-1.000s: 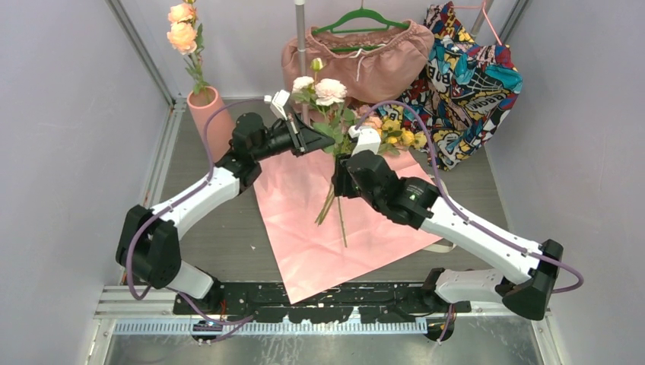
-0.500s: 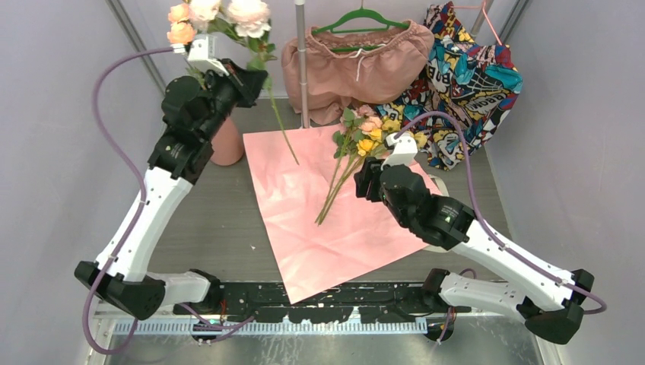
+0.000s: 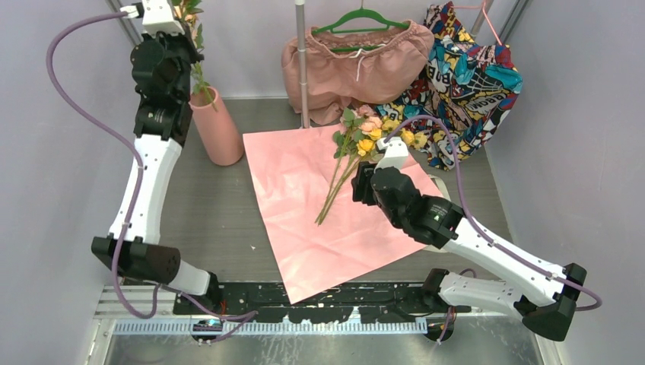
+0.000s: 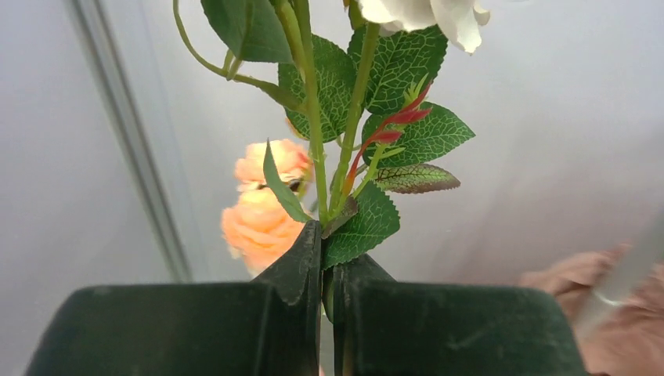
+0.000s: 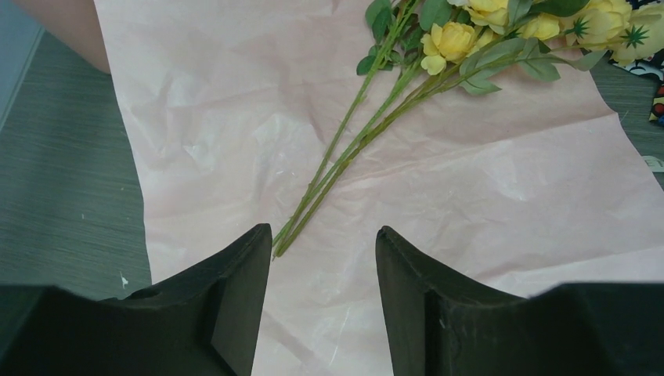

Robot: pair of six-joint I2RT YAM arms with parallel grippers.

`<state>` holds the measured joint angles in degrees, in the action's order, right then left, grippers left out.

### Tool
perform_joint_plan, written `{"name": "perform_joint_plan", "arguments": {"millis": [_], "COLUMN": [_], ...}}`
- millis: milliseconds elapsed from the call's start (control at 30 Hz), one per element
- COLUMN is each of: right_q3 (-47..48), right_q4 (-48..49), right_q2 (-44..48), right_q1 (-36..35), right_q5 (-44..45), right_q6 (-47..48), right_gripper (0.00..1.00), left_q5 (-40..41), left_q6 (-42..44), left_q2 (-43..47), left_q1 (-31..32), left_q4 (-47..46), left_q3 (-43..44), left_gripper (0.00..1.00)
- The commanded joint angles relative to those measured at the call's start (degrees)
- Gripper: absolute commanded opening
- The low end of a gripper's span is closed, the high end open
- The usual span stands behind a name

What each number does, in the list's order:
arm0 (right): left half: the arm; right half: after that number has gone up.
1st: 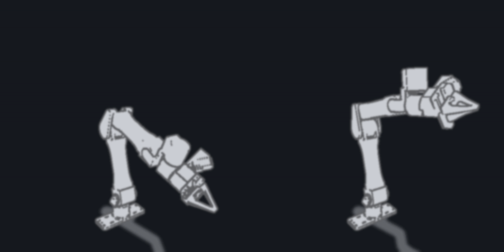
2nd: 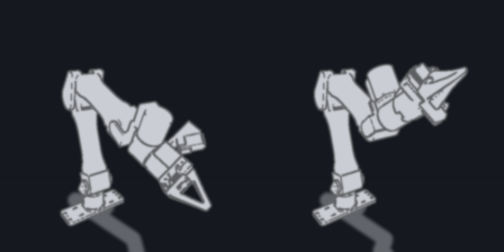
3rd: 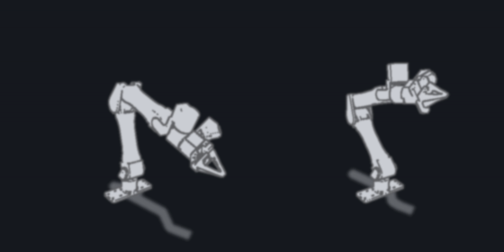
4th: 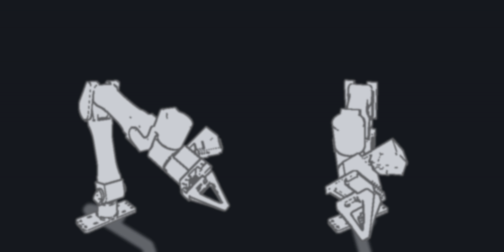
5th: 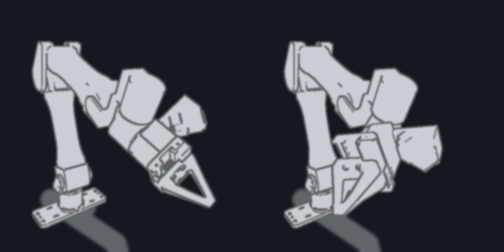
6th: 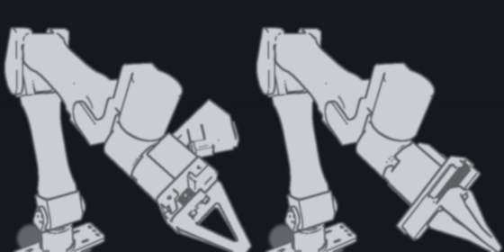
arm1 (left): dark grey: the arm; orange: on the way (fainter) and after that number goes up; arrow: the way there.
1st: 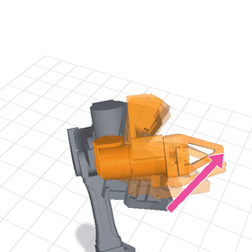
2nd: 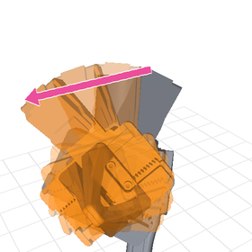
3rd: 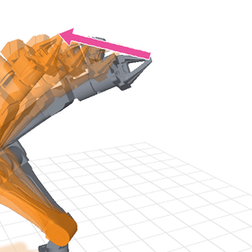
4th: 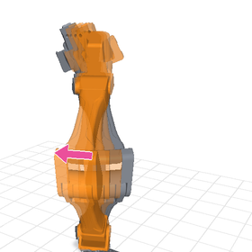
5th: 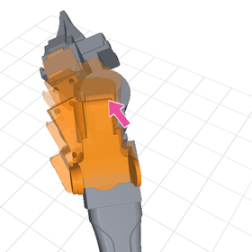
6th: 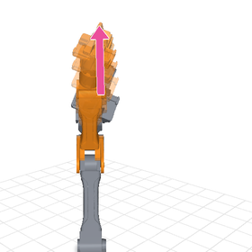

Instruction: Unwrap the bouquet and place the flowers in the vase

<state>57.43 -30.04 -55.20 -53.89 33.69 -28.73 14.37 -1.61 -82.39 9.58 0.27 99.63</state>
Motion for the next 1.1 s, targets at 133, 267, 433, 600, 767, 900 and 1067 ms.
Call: {"name": "perform_joint_plan", "arguments": {"millis": [133,267,433,600,767,900,1067], "right_q3": [0.40,0.68,0.47,-0.59,-0.82,-1.75,-3.21], "right_q4": [1.94,0.40,0.54,1.36,1.78,2.00,1.87], "right_q2": [-0.11,0.03,-0.07,-1.16,-1.41,-1.03,-1.09], "right_q1": [0.10,0.12,0.12,0.10,0.10,0.09,0.23], "right_q5": [-0.66,-0.14,-0.07,-0.58,-1.00,-0.86,-0.83], "right_q6": [-1.15,-0.74,-0.79,-1.22,-1.16,-1.20,-1.79], "right_gripper": [0.57,0.56,0.56,0.56,0.56,0.56,0.56], "left_q5": [-3.46,-8.82,-10.14,-9.64,-9.89,-9.49,-9.20], "left_q6": [-2.56,-11.99,-12.25,-10.97,-11.48,-10.52,-10.37], "left_q2": [-6.26,-6.61,-5.80,-4.73,-4.84,-4.93,-7.26], "left_q1": [-6.87,-11.89,-12.31,-12.33,-12.31,-12.32,-12.48], "left_q4": [-2.31,-2.56,-0.48,1.51,0.49,-2.21,-4.54], "left_q3": [10.84,11.75,16.00,17.61,15.07,11.04,8.04], "left_gripper": [0.00,0.00,0.00,0.00,0.00,0.00,0.00]}}
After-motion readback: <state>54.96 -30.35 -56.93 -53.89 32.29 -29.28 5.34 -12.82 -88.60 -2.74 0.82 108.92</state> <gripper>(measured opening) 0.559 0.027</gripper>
